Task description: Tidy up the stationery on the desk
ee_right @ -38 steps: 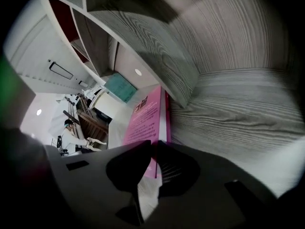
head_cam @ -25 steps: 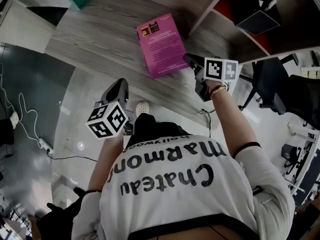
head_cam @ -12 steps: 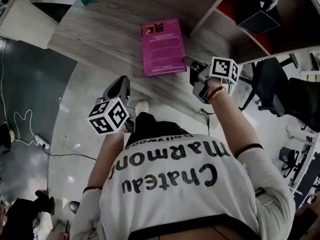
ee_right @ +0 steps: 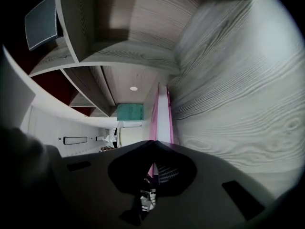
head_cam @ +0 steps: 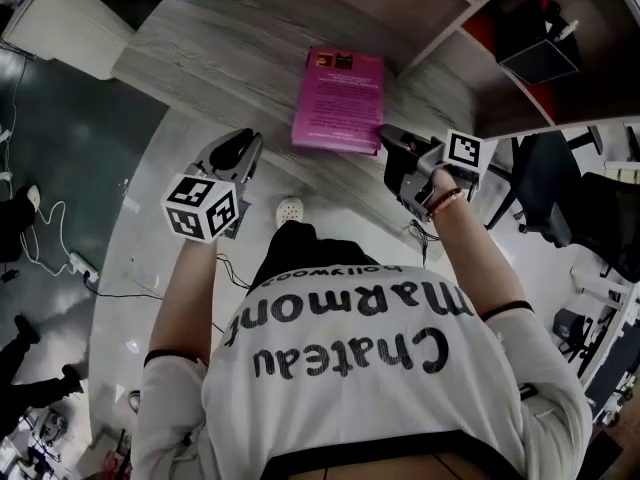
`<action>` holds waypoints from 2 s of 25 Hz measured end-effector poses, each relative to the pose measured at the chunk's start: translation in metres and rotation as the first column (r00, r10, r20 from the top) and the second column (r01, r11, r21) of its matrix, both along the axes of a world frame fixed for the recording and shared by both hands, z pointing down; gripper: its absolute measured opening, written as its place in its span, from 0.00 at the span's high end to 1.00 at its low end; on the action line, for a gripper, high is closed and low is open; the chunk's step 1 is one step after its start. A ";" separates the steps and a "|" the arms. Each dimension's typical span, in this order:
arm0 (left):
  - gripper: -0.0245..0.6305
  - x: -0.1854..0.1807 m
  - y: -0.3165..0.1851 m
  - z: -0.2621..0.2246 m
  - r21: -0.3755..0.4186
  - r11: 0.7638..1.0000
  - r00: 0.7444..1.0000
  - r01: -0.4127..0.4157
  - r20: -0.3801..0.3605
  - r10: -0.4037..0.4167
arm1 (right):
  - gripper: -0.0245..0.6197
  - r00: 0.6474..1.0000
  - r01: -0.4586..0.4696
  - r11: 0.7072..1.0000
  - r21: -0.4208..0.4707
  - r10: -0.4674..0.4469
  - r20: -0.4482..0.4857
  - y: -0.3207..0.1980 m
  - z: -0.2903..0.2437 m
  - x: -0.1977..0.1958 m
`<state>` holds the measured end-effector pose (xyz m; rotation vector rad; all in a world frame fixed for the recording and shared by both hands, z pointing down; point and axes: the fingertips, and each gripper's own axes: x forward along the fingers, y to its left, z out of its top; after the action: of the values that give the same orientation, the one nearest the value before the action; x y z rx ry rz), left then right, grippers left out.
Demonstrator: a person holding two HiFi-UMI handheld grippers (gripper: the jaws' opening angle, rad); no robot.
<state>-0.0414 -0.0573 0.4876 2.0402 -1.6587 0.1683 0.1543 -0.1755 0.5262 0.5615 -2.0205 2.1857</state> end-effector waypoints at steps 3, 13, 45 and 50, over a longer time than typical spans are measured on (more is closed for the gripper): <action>0.58 0.006 -0.017 0.016 -0.035 0.979 0.966 -0.200 0.160 0.203 | 0.94 1.000 0.002 0.999 -0.041 -0.001 0.022 0.003 -0.002 0.005; 0.55 0.032 -0.085 0.078 -0.237 0.739 0.255 -0.630 0.836 0.485 | 0.94 1.000 0.009 0.995 -0.101 -0.008 0.013 0.009 -0.010 0.020; 0.65 0.070 -0.104 0.065 -0.190 0.479 -0.022 -0.857 0.942 0.335 | 0.94 0.998 -0.054 0.989 -0.140 0.056 0.011 0.017 -0.013 0.022; 0.69 0.071 -0.101 0.061 -0.185 0.467 -0.023 -0.865 0.943 0.332 | 0.93 0.998 -0.063 0.986 -0.152 0.067 0.021 0.016 -0.013 0.025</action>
<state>0.0300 -0.1587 0.5482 3.3771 -0.8947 1.7834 0.1789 -0.1591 0.5128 0.5907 -1.8523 2.3699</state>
